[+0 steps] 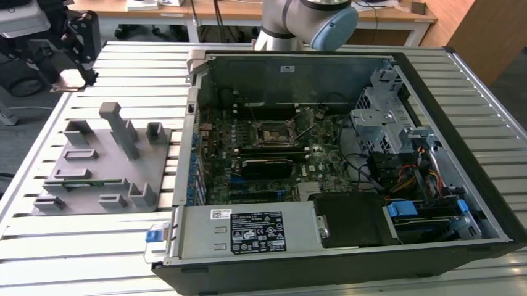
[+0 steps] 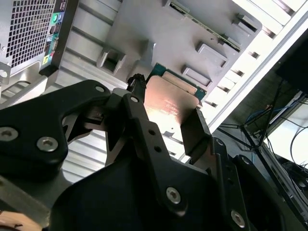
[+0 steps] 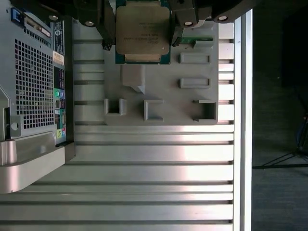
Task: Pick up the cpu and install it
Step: 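Pick up the cpu and move it towards the insertion slot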
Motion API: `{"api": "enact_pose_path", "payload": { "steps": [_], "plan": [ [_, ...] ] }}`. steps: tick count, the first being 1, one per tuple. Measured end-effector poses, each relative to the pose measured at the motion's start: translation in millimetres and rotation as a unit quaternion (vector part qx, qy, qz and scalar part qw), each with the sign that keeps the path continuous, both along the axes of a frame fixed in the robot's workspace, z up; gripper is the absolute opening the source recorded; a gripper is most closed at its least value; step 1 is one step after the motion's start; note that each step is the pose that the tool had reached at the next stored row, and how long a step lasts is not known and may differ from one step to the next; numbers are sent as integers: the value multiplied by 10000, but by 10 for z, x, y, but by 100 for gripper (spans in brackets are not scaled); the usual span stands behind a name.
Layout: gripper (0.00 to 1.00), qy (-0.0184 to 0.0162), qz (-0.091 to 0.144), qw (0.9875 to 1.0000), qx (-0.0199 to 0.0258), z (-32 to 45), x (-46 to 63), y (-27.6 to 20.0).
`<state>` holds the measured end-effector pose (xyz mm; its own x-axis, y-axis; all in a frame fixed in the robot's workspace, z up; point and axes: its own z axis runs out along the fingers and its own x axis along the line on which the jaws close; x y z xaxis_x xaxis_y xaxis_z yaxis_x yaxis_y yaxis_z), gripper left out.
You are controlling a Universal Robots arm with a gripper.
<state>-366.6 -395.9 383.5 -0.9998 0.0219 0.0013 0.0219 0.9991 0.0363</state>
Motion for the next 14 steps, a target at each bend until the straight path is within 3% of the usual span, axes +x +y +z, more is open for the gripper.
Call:
{"api": "enact_pose_path", "payload": {
  "steps": [14],
  "plan": [
    [54,0,8,10000,0,0,254,0]
  ]
}}
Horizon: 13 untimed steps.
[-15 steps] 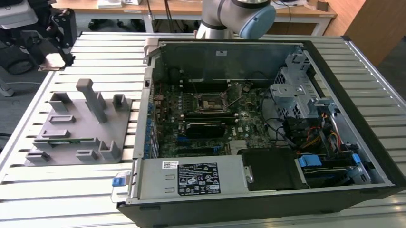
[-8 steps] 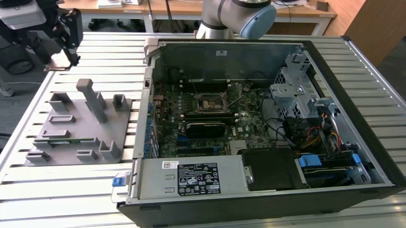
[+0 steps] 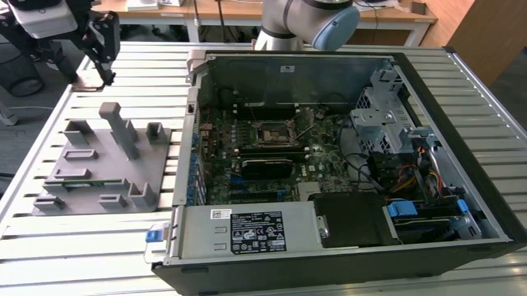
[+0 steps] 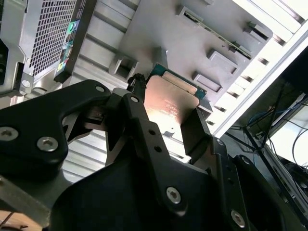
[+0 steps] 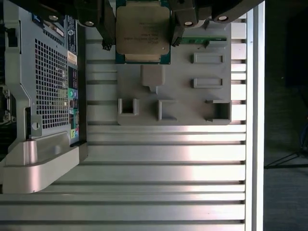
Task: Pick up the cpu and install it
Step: 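Pick up the cpu and move it towards the insertion slot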
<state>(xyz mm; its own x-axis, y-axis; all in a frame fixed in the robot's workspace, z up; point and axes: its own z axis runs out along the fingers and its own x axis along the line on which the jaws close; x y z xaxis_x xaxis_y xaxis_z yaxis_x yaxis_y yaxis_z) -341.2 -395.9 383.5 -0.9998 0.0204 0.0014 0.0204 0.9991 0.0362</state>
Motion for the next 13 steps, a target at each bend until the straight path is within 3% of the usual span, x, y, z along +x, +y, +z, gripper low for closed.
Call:
{"api": "enact_pose_path", "payload": {
  "steps": [13],
  "plan": [
    [54,2,12,10000,0,-3,309,0]
  ]
}}
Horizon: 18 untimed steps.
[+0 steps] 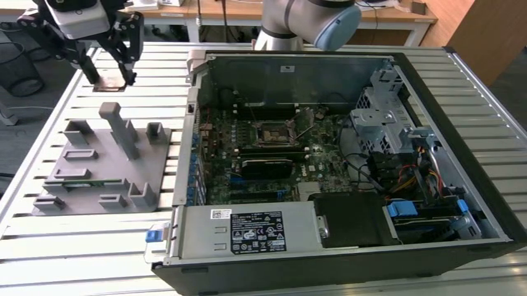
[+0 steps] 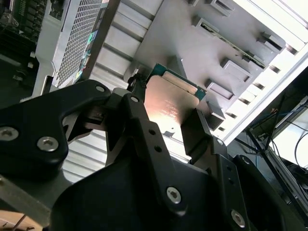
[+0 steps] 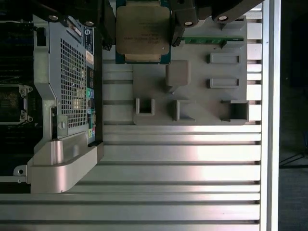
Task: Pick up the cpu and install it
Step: 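Pick up the cpu and move it towards the insertion slot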
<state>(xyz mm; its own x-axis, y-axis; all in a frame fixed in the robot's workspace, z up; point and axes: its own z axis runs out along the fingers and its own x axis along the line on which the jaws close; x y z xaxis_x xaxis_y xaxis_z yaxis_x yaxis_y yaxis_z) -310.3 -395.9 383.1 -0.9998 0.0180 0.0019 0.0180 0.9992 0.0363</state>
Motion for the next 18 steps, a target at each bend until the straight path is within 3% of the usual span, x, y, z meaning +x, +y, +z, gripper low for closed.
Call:
{"api": "enact_pose_path", "payload": {
  "steps": [18],
  "plan": [
    [54,0,0,10000,0,-1,486,0]
  ]
}}
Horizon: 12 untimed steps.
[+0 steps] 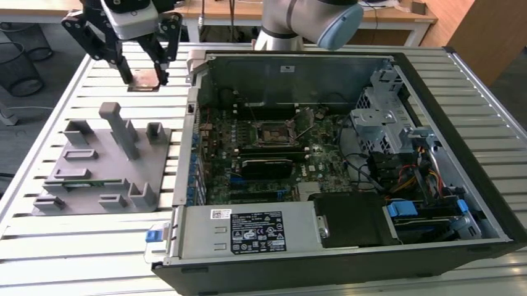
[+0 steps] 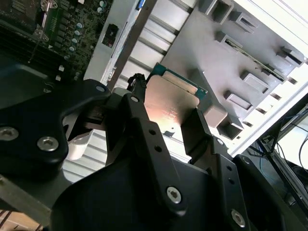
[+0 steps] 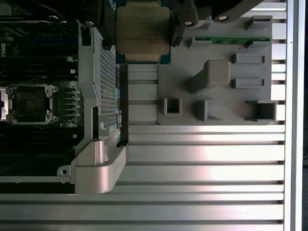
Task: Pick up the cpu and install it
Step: 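Pick up the cpu and move it towards the insertion slot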
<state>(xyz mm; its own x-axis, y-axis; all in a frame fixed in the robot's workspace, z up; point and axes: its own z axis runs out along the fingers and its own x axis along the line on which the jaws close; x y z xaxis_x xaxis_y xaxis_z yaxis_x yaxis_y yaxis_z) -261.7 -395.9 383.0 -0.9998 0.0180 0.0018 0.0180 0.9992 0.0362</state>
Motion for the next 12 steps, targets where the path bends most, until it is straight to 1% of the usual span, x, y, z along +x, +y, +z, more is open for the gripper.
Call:
{"api": "enact_pose_path", "payload": {
  "steps": [12],
  "plan": [
    [54,0,0,10000,0,0,312,0]
  ]
}}
